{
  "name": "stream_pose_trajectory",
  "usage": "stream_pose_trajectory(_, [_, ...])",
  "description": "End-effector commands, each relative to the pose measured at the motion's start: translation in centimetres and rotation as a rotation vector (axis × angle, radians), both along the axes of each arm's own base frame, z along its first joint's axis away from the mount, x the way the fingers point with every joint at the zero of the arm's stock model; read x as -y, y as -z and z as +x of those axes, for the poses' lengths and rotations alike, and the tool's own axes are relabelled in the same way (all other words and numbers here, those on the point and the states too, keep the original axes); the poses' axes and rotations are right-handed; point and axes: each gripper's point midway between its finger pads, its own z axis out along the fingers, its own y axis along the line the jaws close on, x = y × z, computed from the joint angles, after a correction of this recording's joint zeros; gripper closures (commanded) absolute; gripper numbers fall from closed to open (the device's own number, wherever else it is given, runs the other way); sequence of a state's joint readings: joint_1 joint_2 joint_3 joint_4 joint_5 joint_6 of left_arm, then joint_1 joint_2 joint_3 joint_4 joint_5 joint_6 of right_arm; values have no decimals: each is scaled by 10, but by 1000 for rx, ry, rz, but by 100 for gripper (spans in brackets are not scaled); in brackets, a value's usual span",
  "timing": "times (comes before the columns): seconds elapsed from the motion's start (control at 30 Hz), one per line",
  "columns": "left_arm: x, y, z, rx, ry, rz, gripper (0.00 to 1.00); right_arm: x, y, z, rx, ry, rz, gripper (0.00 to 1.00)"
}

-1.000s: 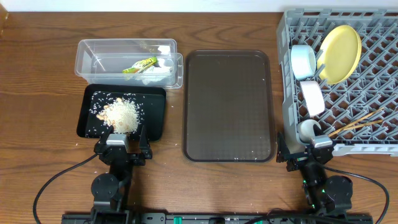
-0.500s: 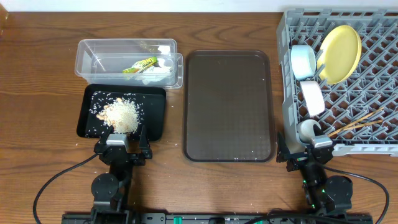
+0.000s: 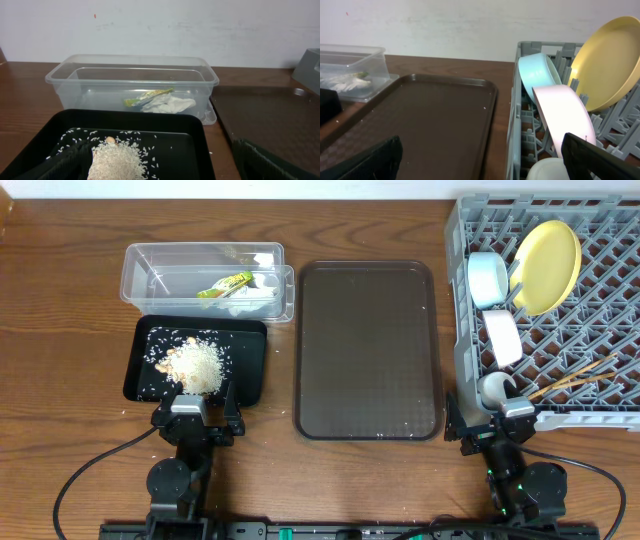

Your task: Sort waste into correct bins and load items into the dishwasher rack

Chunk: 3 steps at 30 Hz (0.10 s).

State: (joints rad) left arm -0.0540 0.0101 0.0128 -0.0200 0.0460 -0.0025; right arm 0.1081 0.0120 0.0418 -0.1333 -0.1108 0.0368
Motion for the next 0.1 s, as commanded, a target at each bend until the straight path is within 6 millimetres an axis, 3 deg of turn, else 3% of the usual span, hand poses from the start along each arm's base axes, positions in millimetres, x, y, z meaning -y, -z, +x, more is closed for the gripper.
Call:
stream_pose_trajectory(0.0, [-4, 14, -1, -49, -17, 13, 9, -2, 1, 0, 5, -5, -12, 1])
stream_pose_trajectory(0.07, [-4, 15, -1, -50, -17, 13, 9, -2, 1, 0, 5, -5, -12, 1])
